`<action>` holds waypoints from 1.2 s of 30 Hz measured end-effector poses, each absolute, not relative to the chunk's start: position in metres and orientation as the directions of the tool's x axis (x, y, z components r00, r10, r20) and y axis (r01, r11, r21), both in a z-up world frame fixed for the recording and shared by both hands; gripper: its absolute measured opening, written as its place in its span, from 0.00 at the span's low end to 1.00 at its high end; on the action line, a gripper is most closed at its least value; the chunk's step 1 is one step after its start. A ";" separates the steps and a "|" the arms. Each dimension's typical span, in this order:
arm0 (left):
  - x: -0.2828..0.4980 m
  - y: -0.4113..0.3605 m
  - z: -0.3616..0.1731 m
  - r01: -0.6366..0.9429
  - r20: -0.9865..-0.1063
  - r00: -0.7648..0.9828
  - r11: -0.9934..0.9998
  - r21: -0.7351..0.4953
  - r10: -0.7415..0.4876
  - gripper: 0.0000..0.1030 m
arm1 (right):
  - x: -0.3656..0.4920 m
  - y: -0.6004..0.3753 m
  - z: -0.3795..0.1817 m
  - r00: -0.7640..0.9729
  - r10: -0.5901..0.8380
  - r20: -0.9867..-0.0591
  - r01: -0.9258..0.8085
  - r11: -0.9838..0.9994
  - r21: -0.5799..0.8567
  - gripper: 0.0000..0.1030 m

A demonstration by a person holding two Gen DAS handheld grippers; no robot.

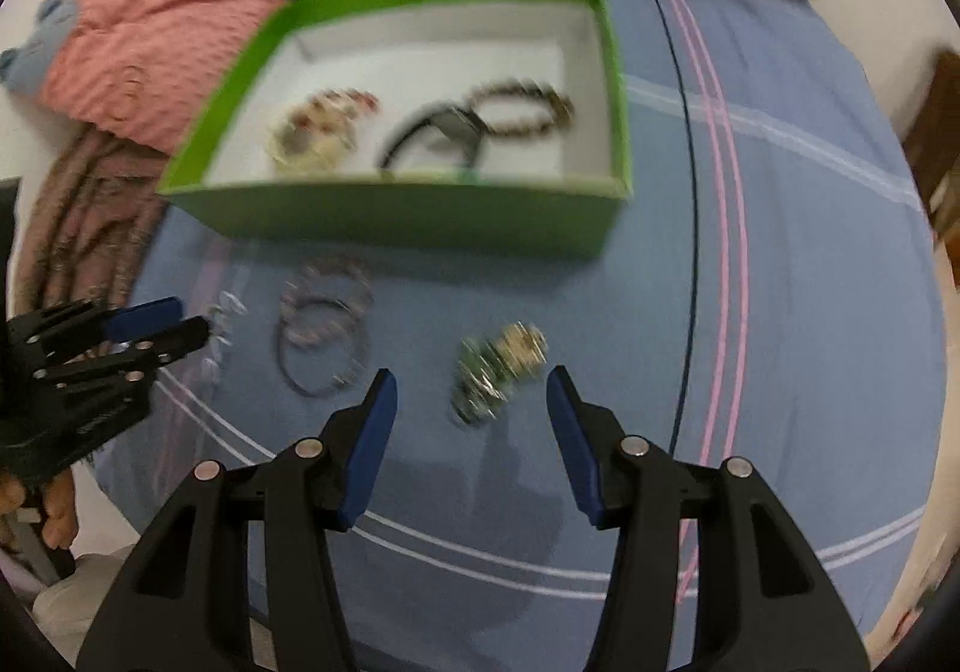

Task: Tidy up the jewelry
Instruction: 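Move the left tool to the pink bead bracelet while the right tool reaches the green charm bracelet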

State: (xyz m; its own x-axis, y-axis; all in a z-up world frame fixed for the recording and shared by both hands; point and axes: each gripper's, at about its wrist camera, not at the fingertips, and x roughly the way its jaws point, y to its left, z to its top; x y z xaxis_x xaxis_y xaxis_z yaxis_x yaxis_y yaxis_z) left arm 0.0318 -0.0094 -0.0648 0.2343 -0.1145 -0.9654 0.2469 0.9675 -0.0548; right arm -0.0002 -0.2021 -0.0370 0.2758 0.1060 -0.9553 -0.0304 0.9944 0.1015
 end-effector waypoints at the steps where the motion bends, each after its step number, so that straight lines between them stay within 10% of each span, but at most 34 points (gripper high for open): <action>1: 0.031 -0.010 -0.067 0.251 -0.966 0.229 0.966 -0.057 -0.117 0.36 | -0.003 -0.204 -0.040 0.270 0.103 -0.957 -0.022 0.995 0.100 0.51; 18: 0.035 -0.029 -0.088 0.291 -0.972 0.165 0.950 -0.116 -0.169 0.43 | 0.010 -0.190 -0.068 0.229 0.142 -0.963 -0.025 0.990 0.140 0.50; 25: 0.036 -0.034 -0.091 0.298 -0.972 0.163 0.947 -0.117 -0.171 0.43 | 0.010 -0.193 -0.072 0.204 0.174 -0.963 -0.029 0.985 0.172 0.14; 36: 0.054 -0.042 -0.088 0.273 -0.963 0.184 0.951 -0.142 -0.197 0.47 | 0.011 -0.203 -0.067 0.217 0.167 -0.962 0.011 0.985 0.173 0.23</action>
